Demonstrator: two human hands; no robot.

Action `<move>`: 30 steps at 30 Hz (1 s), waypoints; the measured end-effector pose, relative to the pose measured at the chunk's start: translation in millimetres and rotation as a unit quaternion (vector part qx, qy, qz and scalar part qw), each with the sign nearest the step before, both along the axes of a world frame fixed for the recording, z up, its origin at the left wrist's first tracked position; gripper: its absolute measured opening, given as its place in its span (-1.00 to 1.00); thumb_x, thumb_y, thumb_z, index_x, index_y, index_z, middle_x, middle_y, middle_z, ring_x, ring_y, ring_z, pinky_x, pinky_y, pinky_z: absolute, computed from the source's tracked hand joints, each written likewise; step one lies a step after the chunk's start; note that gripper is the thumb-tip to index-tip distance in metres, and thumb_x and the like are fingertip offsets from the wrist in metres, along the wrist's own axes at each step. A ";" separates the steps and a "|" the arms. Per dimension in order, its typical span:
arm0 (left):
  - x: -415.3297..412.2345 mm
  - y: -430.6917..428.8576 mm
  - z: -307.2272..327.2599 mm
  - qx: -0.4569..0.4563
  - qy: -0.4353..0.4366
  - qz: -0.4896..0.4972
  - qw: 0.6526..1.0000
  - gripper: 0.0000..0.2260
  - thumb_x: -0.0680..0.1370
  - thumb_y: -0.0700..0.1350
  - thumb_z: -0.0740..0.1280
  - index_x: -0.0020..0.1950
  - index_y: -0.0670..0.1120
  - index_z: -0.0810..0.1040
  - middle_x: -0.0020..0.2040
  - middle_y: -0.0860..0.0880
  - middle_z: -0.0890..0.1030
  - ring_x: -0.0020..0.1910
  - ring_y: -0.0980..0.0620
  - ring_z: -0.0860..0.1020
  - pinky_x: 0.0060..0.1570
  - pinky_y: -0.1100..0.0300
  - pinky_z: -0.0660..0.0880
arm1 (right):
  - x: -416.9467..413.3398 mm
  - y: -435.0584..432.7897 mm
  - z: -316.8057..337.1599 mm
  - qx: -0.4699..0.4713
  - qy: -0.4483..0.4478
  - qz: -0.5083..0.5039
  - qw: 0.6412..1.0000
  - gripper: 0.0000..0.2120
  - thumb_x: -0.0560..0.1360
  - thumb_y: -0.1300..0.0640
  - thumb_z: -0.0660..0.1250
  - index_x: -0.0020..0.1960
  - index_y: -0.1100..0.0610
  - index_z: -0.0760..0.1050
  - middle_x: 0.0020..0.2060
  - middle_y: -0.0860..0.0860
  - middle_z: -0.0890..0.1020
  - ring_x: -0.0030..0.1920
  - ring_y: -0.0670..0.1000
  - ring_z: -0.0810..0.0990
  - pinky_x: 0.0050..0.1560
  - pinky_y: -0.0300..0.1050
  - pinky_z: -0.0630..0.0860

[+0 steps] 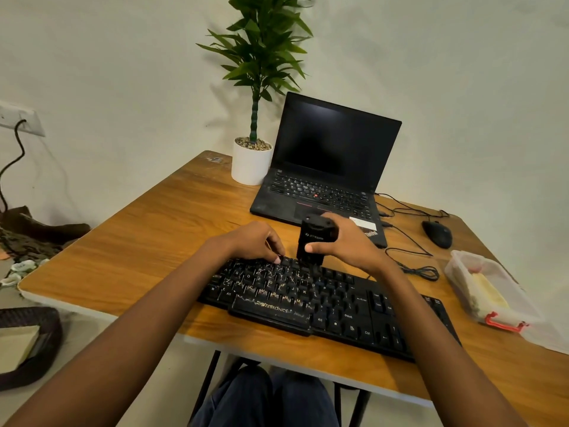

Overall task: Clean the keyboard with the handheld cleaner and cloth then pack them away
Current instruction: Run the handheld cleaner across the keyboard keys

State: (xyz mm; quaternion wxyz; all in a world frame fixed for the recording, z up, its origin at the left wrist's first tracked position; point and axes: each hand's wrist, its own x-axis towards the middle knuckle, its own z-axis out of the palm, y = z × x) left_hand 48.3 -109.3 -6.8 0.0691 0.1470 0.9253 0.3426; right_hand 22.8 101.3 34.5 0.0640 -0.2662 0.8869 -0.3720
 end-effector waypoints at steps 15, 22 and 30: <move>1.3 3.2 2.0 -0.035 0.013 0.018 0.999 -0.81 0.45 -0.19 0.43 0.05 -0.13 0.65 0.02 -0.03 0.65 -0.15 0.18 0.52 0.02 0.20 0.48 | -4.9 -5.3 0.6 -0.018 -0.009 0.013 1.000 -0.58 0.38 0.15 0.46 0.15 0.16 0.35 -0.05 0.01 0.53 -0.01 0.00 0.55 -0.07 -0.15 0.55; 2.0 3.5 1.4 -0.047 0.015 0.020 0.999 -0.80 0.46 -0.17 0.43 0.07 -0.12 0.65 0.04 -0.01 0.64 -0.08 0.13 0.54 0.02 0.21 0.47 | -4.1 -7.0 6.8 -0.070 -0.095 0.035 0.992 -0.61 0.38 0.21 0.45 0.12 0.17 0.36 -0.03 0.05 0.54 0.00 0.00 0.58 -0.14 -0.13 0.63; 2.9 3.4 0.8 -0.048 0.017 0.023 0.998 -0.80 0.47 -0.16 0.42 0.08 -0.12 0.64 0.03 0.01 0.63 -0.07 0.13 0.54 -0.03 0.25 0.43 | 2.7 -9.3 5.5 -0.057 -0.111 0.046 0.991 -0.61 0.38 0.21 0.45 0.12 0.13 0.36 -0.05 0.01 0.55 -0.04 -0.03 0.60 -0.16 -0.15 0.62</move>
